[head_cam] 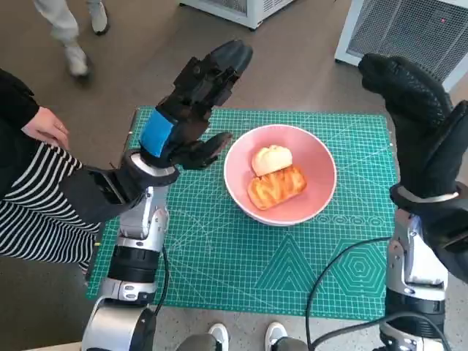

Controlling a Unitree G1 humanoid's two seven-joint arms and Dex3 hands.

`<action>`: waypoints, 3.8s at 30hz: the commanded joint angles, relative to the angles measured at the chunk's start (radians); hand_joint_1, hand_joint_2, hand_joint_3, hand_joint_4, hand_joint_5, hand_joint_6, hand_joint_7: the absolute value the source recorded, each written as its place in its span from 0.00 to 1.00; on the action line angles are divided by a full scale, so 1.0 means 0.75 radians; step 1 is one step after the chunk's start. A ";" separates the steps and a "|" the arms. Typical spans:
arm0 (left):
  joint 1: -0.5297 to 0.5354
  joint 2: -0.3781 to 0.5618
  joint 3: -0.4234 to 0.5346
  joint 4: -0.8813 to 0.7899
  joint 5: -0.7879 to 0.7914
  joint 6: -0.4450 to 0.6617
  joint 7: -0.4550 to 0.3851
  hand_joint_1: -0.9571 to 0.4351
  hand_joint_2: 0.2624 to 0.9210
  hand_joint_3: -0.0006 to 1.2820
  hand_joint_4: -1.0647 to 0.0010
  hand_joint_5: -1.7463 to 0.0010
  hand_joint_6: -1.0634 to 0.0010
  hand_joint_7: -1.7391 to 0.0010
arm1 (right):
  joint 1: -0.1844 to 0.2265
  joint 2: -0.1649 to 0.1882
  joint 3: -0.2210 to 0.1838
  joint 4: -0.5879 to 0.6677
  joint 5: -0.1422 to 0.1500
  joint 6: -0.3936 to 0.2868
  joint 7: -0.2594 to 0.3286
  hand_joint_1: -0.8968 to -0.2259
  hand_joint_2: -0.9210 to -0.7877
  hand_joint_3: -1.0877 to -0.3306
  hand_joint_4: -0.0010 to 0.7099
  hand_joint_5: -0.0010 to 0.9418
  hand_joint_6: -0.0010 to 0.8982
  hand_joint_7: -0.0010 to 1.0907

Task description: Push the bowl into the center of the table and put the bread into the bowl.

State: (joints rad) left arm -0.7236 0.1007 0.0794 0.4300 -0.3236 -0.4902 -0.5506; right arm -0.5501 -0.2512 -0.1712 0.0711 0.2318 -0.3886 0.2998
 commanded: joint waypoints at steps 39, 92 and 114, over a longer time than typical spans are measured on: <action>0.026 -0.044 0.037 0.010 -0.013 -0.056 0.022 0.29 0.66 0.47 0.90 0.95 1.00 0.67 | 0.016 -0.007 0.005 0.071 -0.054 -0.052 -0.017 0.29 0.00 0.61 0.24 0.00 0.06 0.41; 0.067 -0.037 0.061 -0.001 -0.060 -0.041 -0.051 0.25 0.80 0.29 0.99 0.86 1.00 0.67 | 0.053 0.018 0.022 0.081 -0.043 -0.063 -0.016 0.28 0.00 0.55 0.22 0.00 0.04 0.41; 0.082 -0.012 0.058 -0.045 -0.048 -0.001 -0.051 0.25 0.80 0.28 1.00 0.85 1.00 0.67 | 0.030 0.044 0.026 0.100 -0.036 -0.069 -0.014 0.27 0.00 0.56 0.22 0.00 0.08 0.43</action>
State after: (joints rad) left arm -0.6737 0.0814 0.1255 0.4155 -0.3619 -0.4997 -0.5895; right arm -0.5316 -0.2266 -0.1534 0.1276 0.1975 -0.4451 0.2903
